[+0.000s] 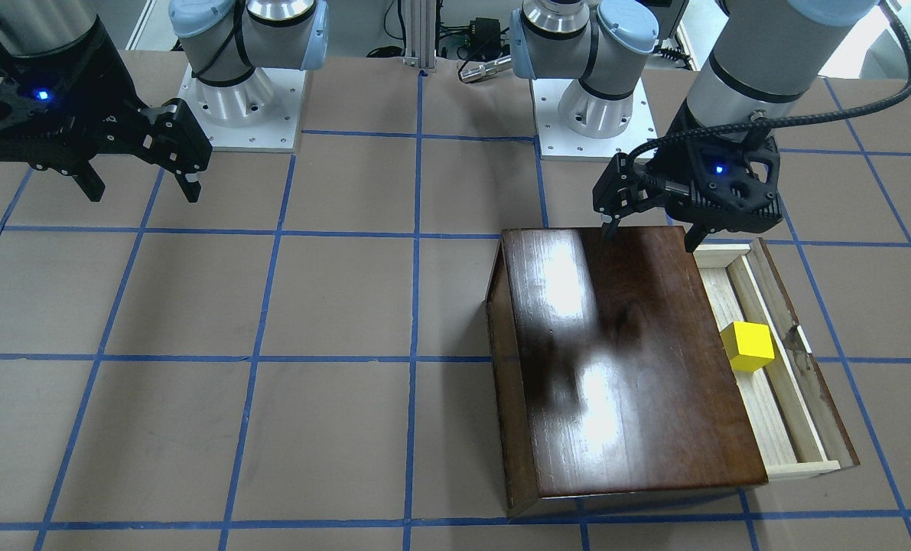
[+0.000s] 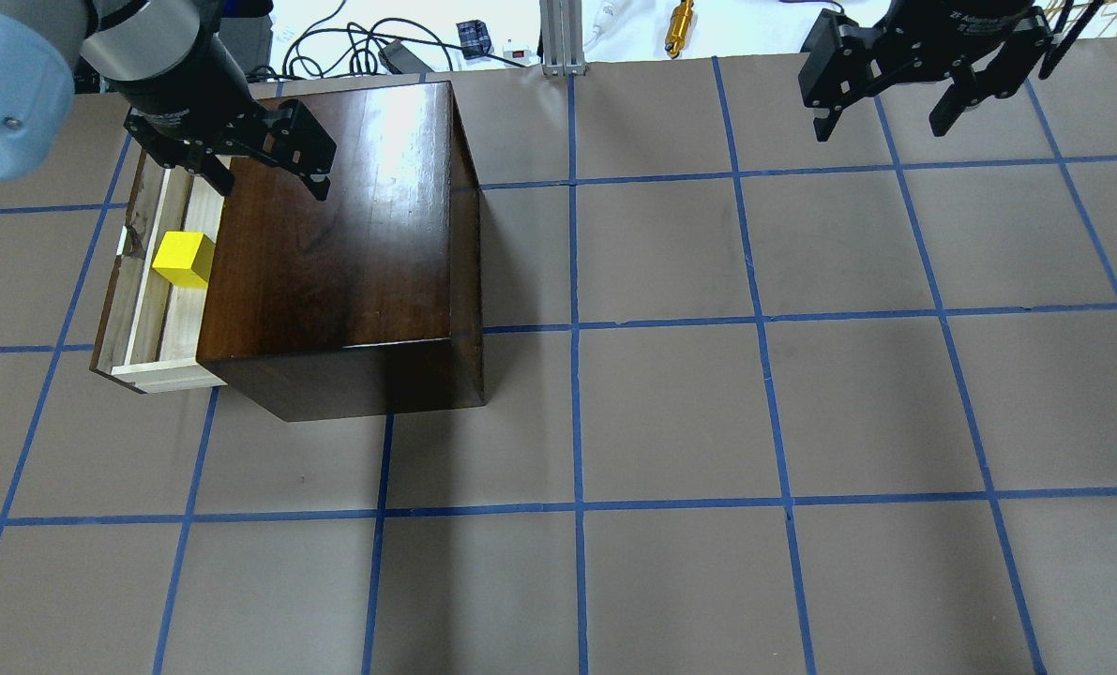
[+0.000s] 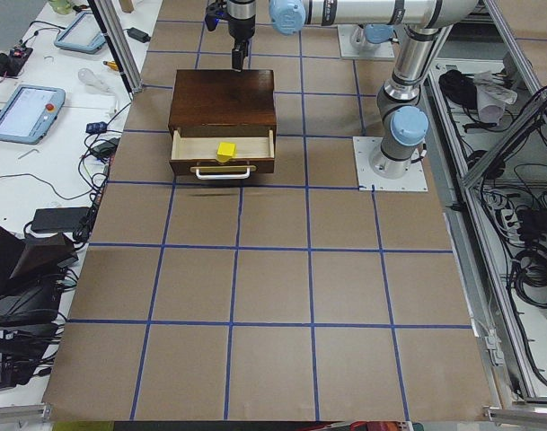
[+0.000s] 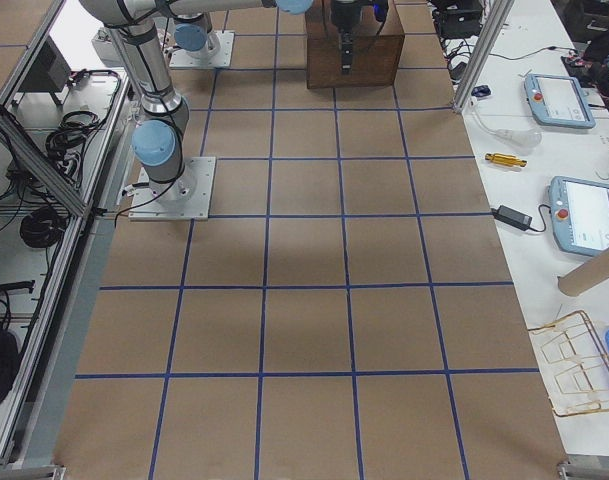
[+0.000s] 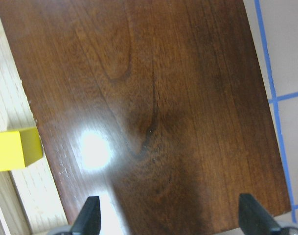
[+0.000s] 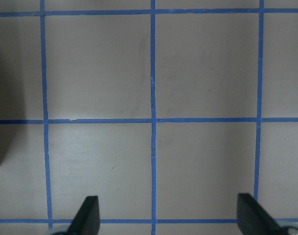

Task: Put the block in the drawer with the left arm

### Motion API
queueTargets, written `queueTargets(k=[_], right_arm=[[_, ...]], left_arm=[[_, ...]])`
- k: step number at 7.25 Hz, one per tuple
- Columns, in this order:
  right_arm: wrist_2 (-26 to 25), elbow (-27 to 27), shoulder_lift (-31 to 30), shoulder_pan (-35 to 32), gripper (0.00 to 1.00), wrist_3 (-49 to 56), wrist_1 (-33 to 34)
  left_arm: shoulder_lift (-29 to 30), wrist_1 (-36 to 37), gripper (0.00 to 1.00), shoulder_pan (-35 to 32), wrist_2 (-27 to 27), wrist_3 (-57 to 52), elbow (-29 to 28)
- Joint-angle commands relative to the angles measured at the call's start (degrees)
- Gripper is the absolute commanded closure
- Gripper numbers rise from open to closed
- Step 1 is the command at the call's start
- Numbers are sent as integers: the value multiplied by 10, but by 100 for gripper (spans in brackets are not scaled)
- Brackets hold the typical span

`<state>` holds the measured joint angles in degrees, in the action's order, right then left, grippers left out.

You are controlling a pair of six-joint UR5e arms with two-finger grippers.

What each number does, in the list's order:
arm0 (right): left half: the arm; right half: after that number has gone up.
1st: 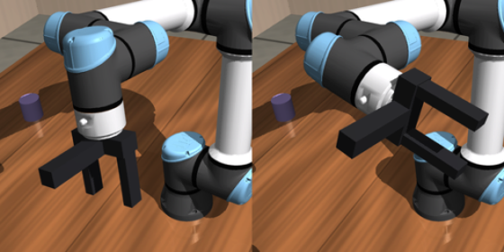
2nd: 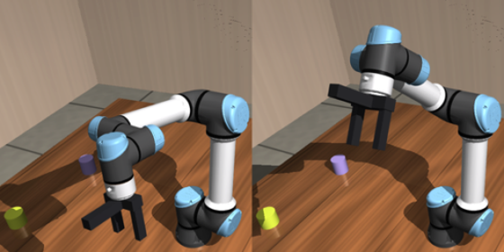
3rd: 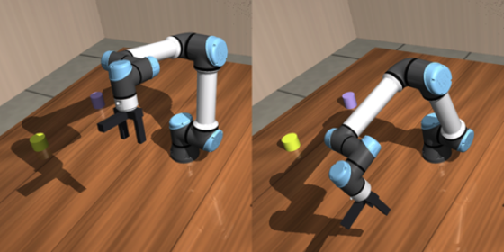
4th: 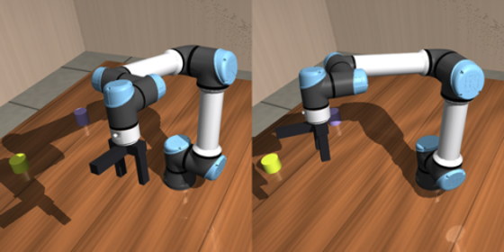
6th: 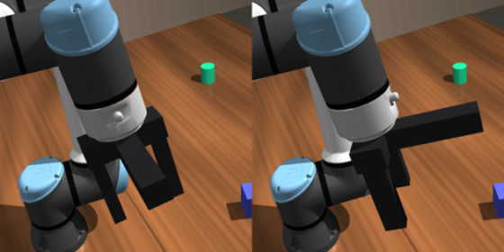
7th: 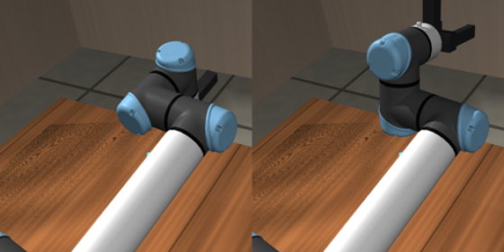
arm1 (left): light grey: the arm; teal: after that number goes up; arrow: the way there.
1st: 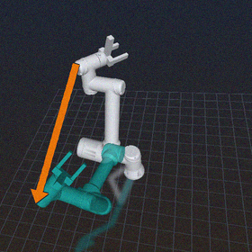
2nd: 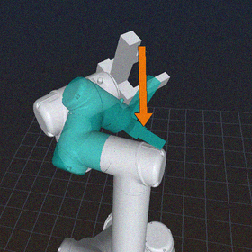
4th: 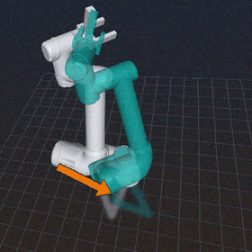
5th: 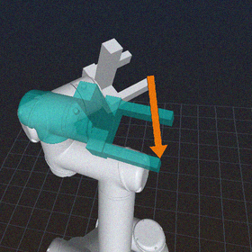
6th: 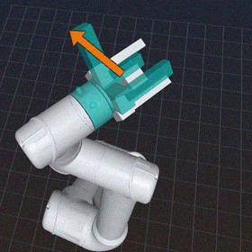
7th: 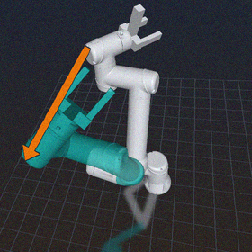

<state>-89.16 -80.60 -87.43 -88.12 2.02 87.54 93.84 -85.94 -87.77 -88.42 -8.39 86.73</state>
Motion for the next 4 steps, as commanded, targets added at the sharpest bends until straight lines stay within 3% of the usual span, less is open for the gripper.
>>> queueTargets(k=[1, 4], right_arm=[[0, 0, 1, 0, 0, 0, 0], [0, 0, 1, 0, 0, 0, 0]], left_arm=[[0, 1, 0, -7, -24, 27, -3], [3, 2, 0, -7, -20, 31, -4]])
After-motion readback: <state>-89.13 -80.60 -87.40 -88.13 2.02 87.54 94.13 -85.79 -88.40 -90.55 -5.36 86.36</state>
